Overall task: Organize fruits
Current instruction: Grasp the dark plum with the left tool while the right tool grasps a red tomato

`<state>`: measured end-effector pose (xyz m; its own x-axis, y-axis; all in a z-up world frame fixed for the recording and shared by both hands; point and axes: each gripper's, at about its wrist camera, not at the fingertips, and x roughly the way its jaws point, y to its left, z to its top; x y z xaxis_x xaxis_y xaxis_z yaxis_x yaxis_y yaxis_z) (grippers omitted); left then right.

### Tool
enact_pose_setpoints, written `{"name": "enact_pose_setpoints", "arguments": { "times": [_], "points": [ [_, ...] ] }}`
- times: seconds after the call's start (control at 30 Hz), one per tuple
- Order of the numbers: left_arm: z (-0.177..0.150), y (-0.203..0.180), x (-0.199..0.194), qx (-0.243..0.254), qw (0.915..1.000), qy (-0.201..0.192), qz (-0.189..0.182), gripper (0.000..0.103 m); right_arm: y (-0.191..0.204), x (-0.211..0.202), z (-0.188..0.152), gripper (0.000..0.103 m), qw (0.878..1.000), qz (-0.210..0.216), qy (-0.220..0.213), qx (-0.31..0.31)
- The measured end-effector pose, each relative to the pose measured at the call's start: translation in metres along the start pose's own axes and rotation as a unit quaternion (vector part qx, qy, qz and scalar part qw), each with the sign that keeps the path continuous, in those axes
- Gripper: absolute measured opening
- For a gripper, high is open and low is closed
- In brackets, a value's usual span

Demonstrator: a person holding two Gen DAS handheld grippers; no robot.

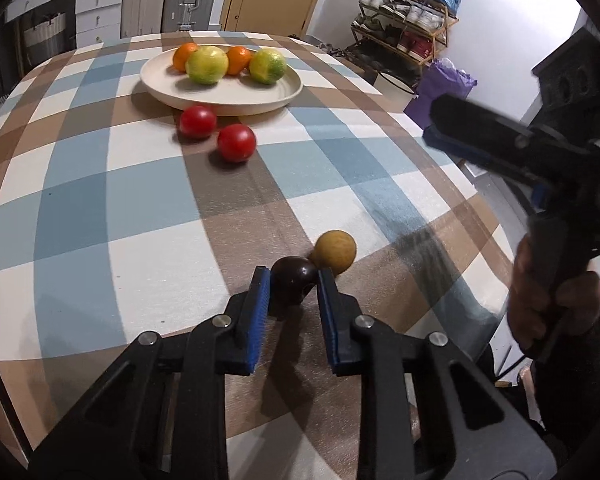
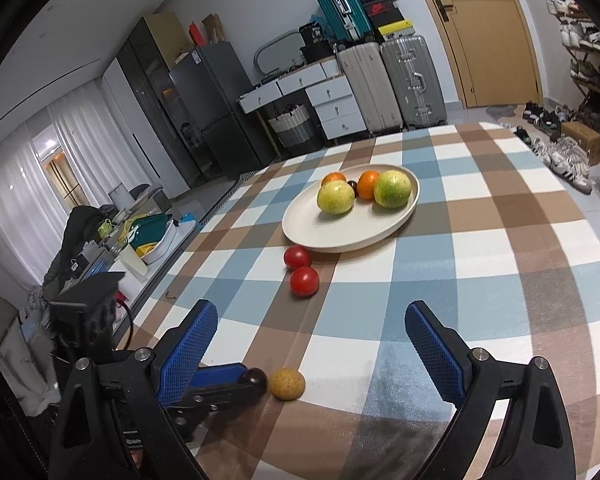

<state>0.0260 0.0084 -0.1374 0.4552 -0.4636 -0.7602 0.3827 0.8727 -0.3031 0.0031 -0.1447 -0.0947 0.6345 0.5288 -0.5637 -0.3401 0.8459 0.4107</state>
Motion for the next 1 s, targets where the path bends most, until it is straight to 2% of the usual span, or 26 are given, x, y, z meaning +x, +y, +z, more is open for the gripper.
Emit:
{"name": "enact_pose_setpoints", "arguments": {
  "times": [0.37,0.57,0.8,0.93,1.0],
  "points": [
    [0.017,0.040,-0.026,-0.051,0.9981,-0.033,-0.008,0.021,-0.008,0.046,0.004,0.097,0.999,0.013,0.047,0.009],
    [0.023,0.063,-0.026,-0.084,0.9961,-0.028,-0.003,0.021,-0.006,0.068,0.008,0.097,0.998,0.009,0.058,-0.007],
    [0.026,0.078,-0.024,-0.104,0.9940,-0.032,-0.014,0.021,0.004,0.097,0.015,0.095,0.996,0.013,0.079,-0.033],
    [0.030,0.088,-0.024,-0.117,0.9923,-0.036,-0.019,0.021,0.008,0.113,0.017,0.086,0.994,0.021,0.097,-0.039],
    [0.032,0.092,-0.025,-0.121,0.9917,-0.038,-0.018,0.021,0.009,0.120,0.018,0.086,0.994,0.020,0.104,-0.041]
  ]
}}
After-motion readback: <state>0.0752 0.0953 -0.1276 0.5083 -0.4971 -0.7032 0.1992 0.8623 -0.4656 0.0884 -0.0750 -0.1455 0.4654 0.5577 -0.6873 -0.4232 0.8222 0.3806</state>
